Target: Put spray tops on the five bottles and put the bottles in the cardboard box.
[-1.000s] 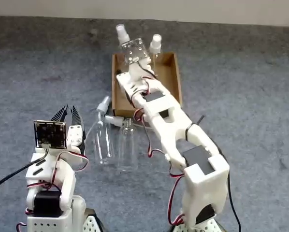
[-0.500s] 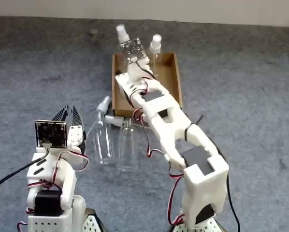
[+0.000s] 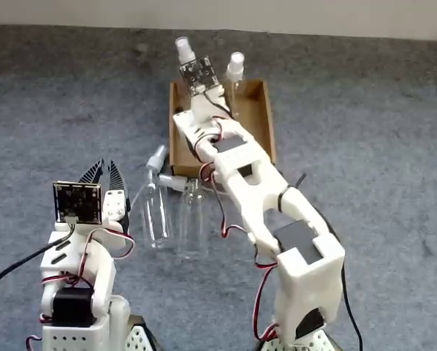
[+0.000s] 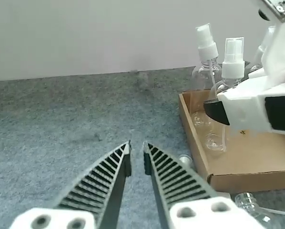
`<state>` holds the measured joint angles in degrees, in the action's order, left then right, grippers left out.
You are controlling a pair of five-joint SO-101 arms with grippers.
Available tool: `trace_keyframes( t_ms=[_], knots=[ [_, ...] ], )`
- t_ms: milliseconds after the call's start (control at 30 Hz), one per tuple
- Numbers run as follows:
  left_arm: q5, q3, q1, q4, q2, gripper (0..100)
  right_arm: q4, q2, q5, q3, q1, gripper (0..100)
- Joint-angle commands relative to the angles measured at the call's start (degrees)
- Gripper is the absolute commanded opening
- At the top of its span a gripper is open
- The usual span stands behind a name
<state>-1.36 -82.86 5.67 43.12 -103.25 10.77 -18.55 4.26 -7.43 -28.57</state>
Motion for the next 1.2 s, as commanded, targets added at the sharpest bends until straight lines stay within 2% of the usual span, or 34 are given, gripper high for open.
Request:
trace_keyframes(
  t_ms=[0,333,533,700,1067,1167],
  knots=[
    [0.00,0.31,0.48,-1.32,-0.04,0,4.70,1.27,0.44,7.60,-0.31,28.8],
    [0.00,0.31,0.48,-1.32,-0.04,0,15.52,1.27,0.18,19.91,-0.48,28.8],
    [0.00,0.31,0.48,-1.41,-0.04,0,27.03,1.27,0.18,31.52,-0.57,28.8],
    [0.00,0.31,0.48,-1.41,-0.04,0,41.27,1.27,0.18,44.00,-0.57,28.7],
    [0.00,0.31,0.48,-1.41,-0.04,0,89.19,1.10,0.18,71.96,-7.52,28.6],
    [0.00,0.31,0.48,-1.32,-0.04,0,90.59,2.68,0.18,73.71,-8.66,26.3]
  ],
)
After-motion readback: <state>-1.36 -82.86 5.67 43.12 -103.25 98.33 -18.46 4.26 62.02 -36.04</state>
